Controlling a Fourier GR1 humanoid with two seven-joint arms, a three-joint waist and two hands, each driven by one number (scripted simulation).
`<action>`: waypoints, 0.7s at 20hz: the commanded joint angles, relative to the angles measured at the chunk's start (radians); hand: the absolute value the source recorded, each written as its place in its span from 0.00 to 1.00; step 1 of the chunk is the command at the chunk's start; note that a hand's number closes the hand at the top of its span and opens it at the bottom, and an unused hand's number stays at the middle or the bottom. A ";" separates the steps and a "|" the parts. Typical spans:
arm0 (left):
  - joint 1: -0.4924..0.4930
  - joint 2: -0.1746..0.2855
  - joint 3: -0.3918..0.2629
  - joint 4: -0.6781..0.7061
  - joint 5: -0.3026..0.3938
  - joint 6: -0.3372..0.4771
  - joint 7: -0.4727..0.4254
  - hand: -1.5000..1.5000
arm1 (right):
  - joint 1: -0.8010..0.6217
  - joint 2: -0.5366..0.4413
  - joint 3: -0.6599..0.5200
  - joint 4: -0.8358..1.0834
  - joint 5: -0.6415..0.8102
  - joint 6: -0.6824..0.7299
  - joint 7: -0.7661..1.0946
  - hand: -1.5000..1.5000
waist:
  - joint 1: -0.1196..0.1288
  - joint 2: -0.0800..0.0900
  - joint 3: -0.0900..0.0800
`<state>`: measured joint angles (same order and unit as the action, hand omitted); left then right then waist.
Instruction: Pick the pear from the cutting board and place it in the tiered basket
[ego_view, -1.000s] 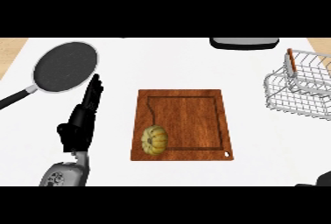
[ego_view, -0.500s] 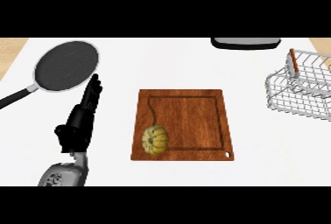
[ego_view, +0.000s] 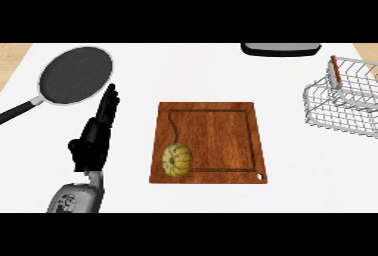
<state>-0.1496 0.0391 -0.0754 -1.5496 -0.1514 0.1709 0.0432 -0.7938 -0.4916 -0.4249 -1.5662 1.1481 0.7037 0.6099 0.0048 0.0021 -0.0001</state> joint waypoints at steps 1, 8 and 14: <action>-0.019 -0.021 -0.003 0.023 -0.016 0.027 -0.013 0.50 | 0.010 0.051 -0.177 0.035 -0.074 -0.130 0.029 0.00 | -0.010 0.000 0.002; -0.045 -0.024 0.001 0.087 -0.033 0.029 -0.051 0.50 | 0.008 0.098 -0.209 0.116 -0.171 -0.243 0.008 0.00 | -0.006 0.001 0.000; 0.004 -0.002 -0.007 -0.023 -0.014 0.000 0.026 0.50 | -0.076 0.016 -0.362 0.072 -0.249 -0.333 0.067 0.00 | -0.004 -0.005 0.000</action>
<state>-0.1472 0.0307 -0.0797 -1.5552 -0.1667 0.1794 0.0465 -0.8163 -0.4245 -0.7101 -1.4897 0.9415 0.4121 0.6363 0.0025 -0.0001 0.0008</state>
